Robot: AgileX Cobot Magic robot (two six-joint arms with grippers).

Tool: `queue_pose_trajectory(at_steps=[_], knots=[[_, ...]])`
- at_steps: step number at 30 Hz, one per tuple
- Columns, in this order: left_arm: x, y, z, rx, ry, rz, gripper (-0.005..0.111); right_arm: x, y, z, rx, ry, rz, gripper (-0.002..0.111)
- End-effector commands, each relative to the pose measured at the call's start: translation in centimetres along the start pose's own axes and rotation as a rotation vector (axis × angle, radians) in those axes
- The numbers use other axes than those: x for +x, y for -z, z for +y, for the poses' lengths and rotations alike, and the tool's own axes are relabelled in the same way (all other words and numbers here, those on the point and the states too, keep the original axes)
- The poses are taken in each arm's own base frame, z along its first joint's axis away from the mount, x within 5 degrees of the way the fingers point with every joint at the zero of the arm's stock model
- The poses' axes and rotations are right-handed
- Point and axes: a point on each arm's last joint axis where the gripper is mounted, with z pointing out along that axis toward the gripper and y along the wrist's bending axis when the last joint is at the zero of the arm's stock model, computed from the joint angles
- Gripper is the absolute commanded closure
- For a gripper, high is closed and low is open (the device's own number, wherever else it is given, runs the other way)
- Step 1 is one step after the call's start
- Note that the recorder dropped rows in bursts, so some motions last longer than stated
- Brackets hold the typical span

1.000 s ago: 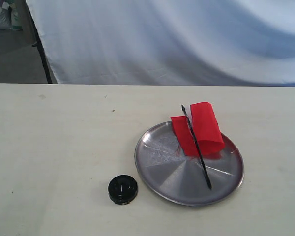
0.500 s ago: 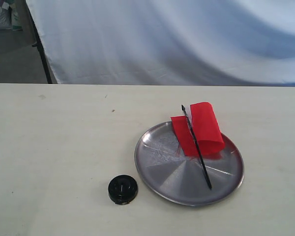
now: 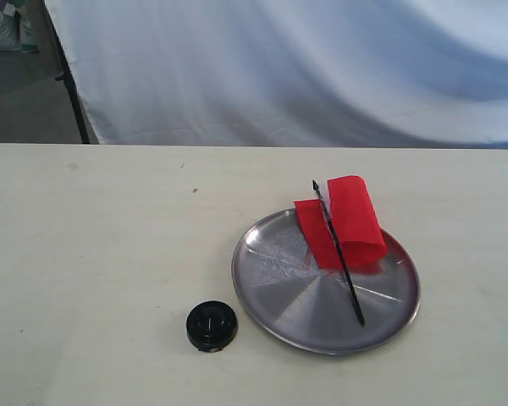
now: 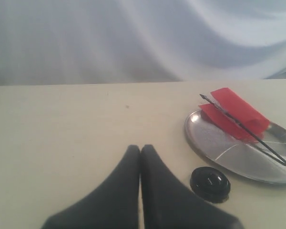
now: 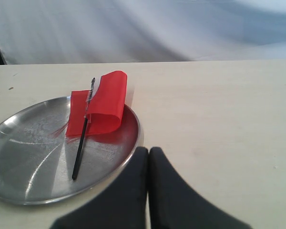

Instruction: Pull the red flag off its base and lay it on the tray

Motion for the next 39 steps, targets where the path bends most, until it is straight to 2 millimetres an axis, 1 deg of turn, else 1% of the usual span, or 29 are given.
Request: queue_pose_trajectory(at_steps=[1,16,39], knots=[[0.40,0.02,0.06,-0.005,0.001,0.032,0.107,0.01,0.02,-0.03,0.003,0.010,-0.010,0.108],[0.91,0.05,-0.15,0.020,-0.075,0.087,0.107,0.01,0.02,-0.03,0.003,0.010,-0.010,0.108],[1.07,0.07,-0.18,0.024,-0.053,0.105,0.107,0.01,0.02,-0.03,0.003,0.010,-0.010,0.108]])
